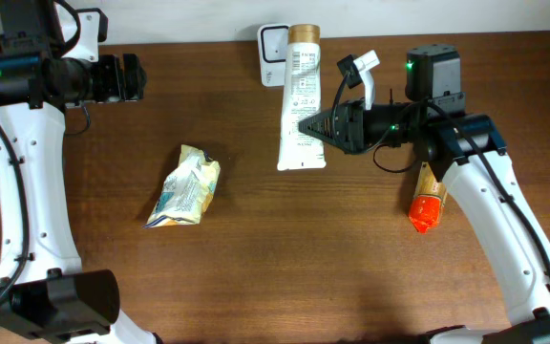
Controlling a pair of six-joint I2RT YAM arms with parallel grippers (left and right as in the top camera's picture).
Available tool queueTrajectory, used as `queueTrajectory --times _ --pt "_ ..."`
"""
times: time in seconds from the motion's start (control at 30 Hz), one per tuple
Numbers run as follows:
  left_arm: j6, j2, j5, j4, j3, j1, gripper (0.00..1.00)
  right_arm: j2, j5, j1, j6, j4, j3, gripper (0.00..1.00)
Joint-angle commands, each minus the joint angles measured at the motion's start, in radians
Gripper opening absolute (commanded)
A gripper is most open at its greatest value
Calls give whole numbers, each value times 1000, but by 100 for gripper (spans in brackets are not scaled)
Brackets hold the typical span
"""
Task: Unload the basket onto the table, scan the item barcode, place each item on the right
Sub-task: 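Bring the white tube to the scanner and hold it there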
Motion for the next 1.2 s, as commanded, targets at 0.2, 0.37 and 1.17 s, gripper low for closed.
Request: queueTrajectory --times 0.2,0.37,1.17 --pt "16 -5 4 -1 4 3 99 15 575 48 -79 -206 200 4" --pt "16 -5 4 -1 4 3 99 373 1265 216 -283 -417 683 4" --pt "16 -5 4 -1 4 3 99 926 1889 291 -890 268 679 4"
